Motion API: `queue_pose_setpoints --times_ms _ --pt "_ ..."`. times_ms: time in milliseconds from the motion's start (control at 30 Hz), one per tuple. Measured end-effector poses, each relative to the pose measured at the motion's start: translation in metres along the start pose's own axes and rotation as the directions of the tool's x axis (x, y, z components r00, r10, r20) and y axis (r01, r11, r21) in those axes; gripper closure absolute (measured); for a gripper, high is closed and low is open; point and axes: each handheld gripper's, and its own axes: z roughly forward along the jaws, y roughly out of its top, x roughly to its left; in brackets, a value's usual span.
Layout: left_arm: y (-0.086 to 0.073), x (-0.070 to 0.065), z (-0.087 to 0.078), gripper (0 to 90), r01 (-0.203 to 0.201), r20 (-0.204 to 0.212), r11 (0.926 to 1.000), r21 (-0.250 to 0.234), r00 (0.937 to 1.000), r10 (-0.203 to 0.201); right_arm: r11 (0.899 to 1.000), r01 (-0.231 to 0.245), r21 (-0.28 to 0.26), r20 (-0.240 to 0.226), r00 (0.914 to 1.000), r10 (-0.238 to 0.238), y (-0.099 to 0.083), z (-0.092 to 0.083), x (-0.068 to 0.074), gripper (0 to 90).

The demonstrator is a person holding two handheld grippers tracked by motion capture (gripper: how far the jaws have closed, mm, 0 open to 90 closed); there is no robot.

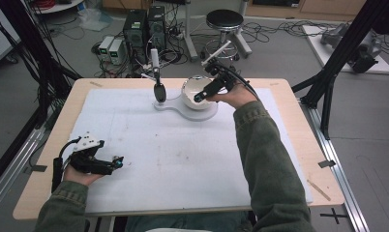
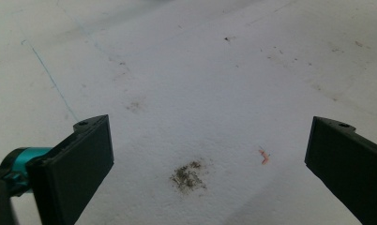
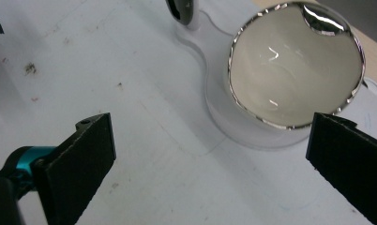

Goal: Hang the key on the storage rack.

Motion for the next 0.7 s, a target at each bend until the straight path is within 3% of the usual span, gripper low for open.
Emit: queue_pose_setpoints --times_ms 267,367,433,700 --pt "0.0 0.0 0.0 1.8 0.0 -0.002 1.0 0.002 1.0 0.0 0.999 -0.044 0.002 0.011 0.999 0.044 -0.033 -0.013 -0.012 0.7" --pt "0.0 0.0 0.001 1.8 0.002 -0.002 1.0 0.003 1.0 -0.002 0.999 -0.048 0.014 0.02 0.9986 0.048 -0.043 -0.014 -0.015 0.7" --pt "0.0 0.0 0.001 1.8 0.004 -0.001 1.0 0.004 1.0 -0.004 0.998 -0.067 -0.001 -0.004 0.9978 0.067 -0.052 -0.015 -0.019 0.7" --pt "0.0 0.001 0.001 1.8 0.002 -0.001 1.0 0.008 1.0 -0.002 0.996 -0.089 0.021 0.011 0.996 0.089 -0.08 -0.013 -0.027 0.7"
